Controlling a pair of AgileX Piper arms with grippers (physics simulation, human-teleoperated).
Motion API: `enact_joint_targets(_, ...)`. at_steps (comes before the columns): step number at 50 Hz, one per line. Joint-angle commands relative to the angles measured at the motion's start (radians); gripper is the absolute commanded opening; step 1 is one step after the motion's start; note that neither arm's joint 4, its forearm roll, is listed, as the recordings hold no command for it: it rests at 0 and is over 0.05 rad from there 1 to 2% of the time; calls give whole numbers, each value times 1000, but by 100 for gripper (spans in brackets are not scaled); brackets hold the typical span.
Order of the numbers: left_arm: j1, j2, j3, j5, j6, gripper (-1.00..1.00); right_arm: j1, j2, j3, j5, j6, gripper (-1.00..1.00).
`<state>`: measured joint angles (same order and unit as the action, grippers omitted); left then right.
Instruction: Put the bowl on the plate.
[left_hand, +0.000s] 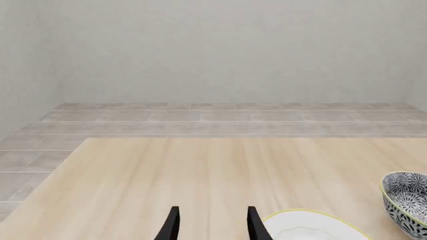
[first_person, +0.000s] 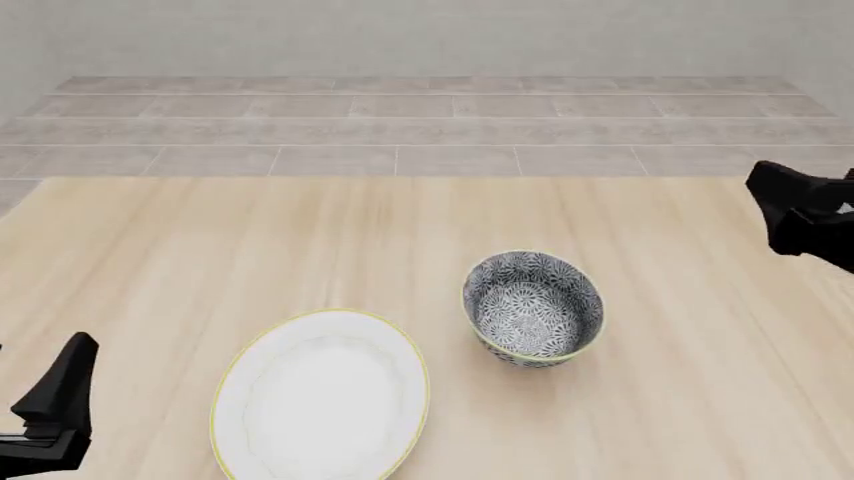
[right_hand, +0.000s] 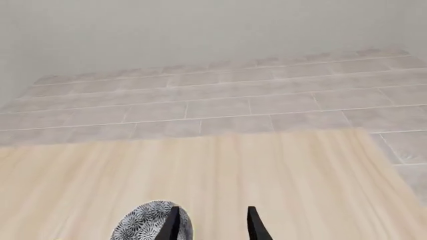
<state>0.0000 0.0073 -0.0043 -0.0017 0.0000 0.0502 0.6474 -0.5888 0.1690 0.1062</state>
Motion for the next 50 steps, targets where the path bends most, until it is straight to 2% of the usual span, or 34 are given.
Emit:
enact_joint_targets(1, 0, 0, 0, 0, 0, 100, 68, 192, -140, 44, 77, 100)
enact_joint_targets(5, 0, 0, 0, 0, 0, 100, 81, 262, -169, 66, 91, 100)
enact_joint_targets(6, 0, 0, 0, 0, 0, 100, 80, 265, -166, 59, 119, 100)
enact_joint_targets(8, 0, 0, 0, 0, 0, 100, 94, 281, -168, 50, 112, 100)
enact_joint_targets(9, 0, 0, 0, 0, 0, 100, 128, 302, -171, 48, 112, 100)
enact_joint_targets(12, 0, 0, 0, 0, 0, 100, 113, 309, -168, 45, 115, 100)
enact_joint_targets(15, 0, 0, 0, 0, 0, 100, 139, 339, -171, 43, 104, 100)
enact_joint_targets(16, 0, 0, 0, 0, 0, 100, 148, 352, -177, 46, 79, 100)
enact_joint_targets(17, 0, 0, 0, 0, 0, 100, 174, 366, -180, 44, 90, 100)
enact_joint_targets(20, 0, 0, 0, 0, 0, 100, 155, 392, -179, 45, 120, 100)
enact_joint_targets(25, 0, 0, 0, 0, 0, 100, 152, 430, -178, 37, 127, 100)
enact_joint_targets(33, 0, 0, 0, 0, 0, 100, 145, 449, -172, 22, 112, 100)
enact_joint_targets(50, 0, 0, 0, 0, 0, 100, 145, 503, -105, -47, 131, 100)
